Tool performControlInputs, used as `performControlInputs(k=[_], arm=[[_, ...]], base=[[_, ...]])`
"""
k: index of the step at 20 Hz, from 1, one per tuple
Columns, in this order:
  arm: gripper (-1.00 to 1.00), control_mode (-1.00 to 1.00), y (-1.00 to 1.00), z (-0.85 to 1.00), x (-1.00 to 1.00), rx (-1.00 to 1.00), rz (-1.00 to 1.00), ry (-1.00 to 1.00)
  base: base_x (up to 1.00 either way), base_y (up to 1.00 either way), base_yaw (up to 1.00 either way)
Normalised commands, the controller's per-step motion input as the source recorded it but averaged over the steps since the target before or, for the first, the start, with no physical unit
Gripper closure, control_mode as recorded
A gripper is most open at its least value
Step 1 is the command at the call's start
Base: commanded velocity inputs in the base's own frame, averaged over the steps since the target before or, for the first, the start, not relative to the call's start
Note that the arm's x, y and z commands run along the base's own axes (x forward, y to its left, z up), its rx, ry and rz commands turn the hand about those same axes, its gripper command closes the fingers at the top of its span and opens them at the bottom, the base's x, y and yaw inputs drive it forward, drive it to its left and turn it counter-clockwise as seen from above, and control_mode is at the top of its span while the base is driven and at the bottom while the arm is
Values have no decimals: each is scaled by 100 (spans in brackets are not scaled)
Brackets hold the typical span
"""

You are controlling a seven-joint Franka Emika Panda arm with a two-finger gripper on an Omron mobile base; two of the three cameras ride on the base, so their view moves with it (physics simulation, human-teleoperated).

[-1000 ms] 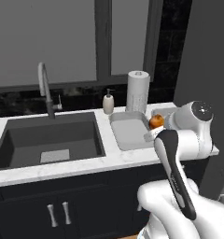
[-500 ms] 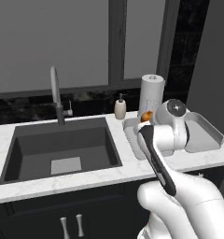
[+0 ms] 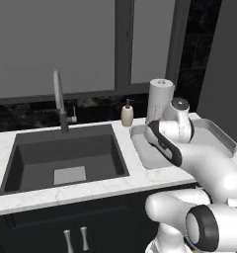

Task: Place one lemon and one chicken drumstick in each tupperware on the nearby counter, to pack two identical lunches.

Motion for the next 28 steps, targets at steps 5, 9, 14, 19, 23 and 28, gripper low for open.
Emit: performControlInputs(k=[5, 9, 14, 19, 23, 28], arm=[[100, -100, 1, -57, 8, 0, 5, 5], [100, -100, 0, -45, 2, 0, 3, 0], [100, -100, -1, -36, 30, 0, 1, 4], [100, -100, -11, -13, 49, 0, 0, 12], [100, -100, -21, -22, 44, 0, 2, 8], [100, -100, -4, -49, 36, 0, 3, 1]], base=[[0, 0, 0], [0, 0, 0], [0, 0, 0], [0, 0, 0], [0, 0, 0], [0, 0, 0]])
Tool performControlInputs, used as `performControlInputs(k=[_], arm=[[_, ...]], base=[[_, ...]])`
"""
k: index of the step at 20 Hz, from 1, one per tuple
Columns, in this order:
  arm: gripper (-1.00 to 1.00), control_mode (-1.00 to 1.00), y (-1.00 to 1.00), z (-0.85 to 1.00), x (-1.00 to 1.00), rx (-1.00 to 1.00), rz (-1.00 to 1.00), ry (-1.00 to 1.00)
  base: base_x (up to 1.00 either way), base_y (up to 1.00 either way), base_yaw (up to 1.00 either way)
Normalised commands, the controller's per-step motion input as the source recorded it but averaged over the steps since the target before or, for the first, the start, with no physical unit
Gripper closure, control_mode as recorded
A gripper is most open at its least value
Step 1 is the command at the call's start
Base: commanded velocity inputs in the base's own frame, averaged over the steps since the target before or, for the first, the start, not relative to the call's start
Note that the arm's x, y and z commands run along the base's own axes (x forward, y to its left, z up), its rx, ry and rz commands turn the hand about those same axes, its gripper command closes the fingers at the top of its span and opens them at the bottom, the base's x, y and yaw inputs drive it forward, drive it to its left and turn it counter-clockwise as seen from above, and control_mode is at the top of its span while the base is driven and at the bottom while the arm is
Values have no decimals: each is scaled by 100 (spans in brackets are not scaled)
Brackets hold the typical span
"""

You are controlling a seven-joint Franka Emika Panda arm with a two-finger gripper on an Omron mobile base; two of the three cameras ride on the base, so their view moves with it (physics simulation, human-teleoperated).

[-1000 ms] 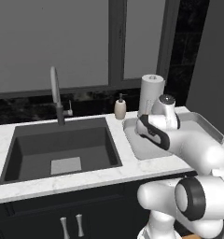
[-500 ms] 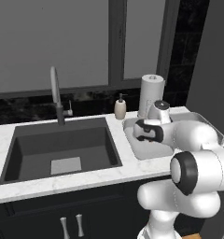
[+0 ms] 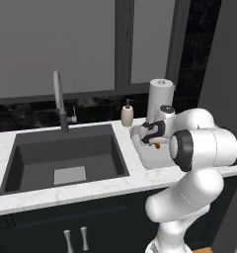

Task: Place one lemon and one chicken drumstick in each tupperware on the nearby counter, to pack two identical lunches.

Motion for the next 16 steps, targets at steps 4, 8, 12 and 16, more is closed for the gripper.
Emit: performControlInputs(k=[4, 8, 12, 16], arm=[[-100, -100, 0, -41, 21, 0, 5, -2], [-100, -100, -3, 1, 4, 0, 1, -3], [-100, -100, 0, 62, -10, 0, 0, -13], [-100, -100, 4, 61, -34, 0, 0, -8]], base=[[0, 0, 0], [0, 0, 0], [0, 0, 0], [0, 0, 0]])
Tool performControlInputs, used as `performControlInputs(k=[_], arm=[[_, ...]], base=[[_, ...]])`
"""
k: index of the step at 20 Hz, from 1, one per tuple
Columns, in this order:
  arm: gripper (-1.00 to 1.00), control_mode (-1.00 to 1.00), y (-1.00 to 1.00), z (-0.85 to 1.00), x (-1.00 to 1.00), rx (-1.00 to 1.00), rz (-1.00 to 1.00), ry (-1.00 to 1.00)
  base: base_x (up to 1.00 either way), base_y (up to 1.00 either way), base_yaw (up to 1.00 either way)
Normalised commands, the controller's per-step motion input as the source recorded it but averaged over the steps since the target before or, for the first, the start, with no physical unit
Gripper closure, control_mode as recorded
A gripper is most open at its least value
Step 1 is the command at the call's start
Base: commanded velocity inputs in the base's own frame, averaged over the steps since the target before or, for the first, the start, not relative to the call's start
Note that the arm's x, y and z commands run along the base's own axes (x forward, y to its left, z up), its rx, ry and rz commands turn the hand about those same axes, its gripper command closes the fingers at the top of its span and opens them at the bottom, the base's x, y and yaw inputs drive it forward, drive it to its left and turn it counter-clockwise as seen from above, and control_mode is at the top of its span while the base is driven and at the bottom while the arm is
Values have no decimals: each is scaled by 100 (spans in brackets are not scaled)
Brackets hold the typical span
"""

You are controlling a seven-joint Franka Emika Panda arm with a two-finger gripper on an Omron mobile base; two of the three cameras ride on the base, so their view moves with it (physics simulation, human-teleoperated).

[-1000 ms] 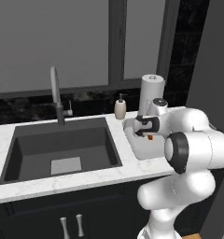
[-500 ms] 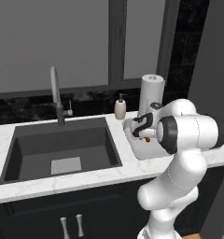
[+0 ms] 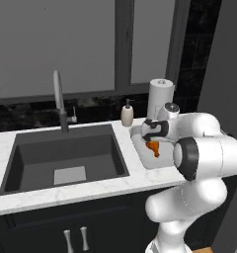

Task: Place one lemon and one chicken drumstick in each tupperware on the nearby counter, to pack two identical lunches.

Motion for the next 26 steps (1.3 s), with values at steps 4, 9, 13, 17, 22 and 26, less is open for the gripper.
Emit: performControlInputs(k=[4, 9, 13, 17, 22, 26], arm=[[-100, -100, 12, 56, -75, -2, 0, -15], [-100, -100, 26, 61, -92, 0, 0, -25], [-100, -100, 13, 61, -94, 5, -12, -18], [-100, -100, 7, 64, -100, 22, -27, -17], [-100, -100, 1, 78, -99, 35, -27, -10], [-100, -100, 0, 67, -73, 27, -6, -2]], base=[[0, 0, 0], [0, 0, 0], [0, 0, 0], [0, 0, 0], [0, 0, 0], [0, 0, 0]])
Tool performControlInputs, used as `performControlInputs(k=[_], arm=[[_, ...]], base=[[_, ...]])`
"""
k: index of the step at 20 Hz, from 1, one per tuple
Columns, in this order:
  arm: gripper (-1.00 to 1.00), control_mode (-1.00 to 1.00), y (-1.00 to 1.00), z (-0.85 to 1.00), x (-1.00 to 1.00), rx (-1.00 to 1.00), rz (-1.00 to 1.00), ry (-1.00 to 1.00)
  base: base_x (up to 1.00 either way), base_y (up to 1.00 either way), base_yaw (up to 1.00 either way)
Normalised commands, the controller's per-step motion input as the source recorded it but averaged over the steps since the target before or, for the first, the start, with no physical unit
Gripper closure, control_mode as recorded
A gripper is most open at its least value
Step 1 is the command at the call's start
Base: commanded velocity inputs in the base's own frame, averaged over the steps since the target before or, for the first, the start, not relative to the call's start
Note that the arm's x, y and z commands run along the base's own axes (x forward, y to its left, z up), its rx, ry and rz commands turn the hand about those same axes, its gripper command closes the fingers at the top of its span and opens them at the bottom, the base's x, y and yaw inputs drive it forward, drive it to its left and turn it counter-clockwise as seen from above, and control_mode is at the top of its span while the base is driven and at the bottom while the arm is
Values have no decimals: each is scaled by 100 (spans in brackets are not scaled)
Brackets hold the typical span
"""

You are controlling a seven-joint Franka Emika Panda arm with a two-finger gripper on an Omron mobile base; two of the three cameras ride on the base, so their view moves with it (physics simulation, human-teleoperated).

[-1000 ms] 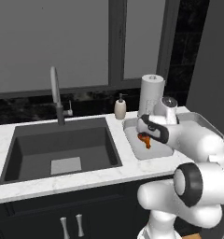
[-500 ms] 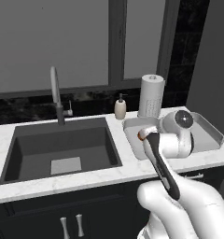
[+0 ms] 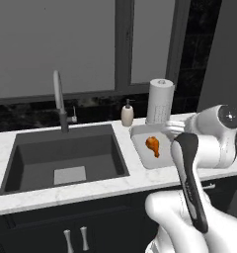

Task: Place one lemon and one chicken drumstick in each tupperware on the nearby counter, to pack two identical lunches.

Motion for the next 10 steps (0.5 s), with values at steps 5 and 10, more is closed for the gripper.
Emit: performControlInputs(k=[5, 10], arm=[[-100, -100, 27, -22, -50, -3, 2, 2], [-100, -100, 39, -9, -1, -10, 5, 21]], base=[[0, 0, 0], [0, 0, 0]])
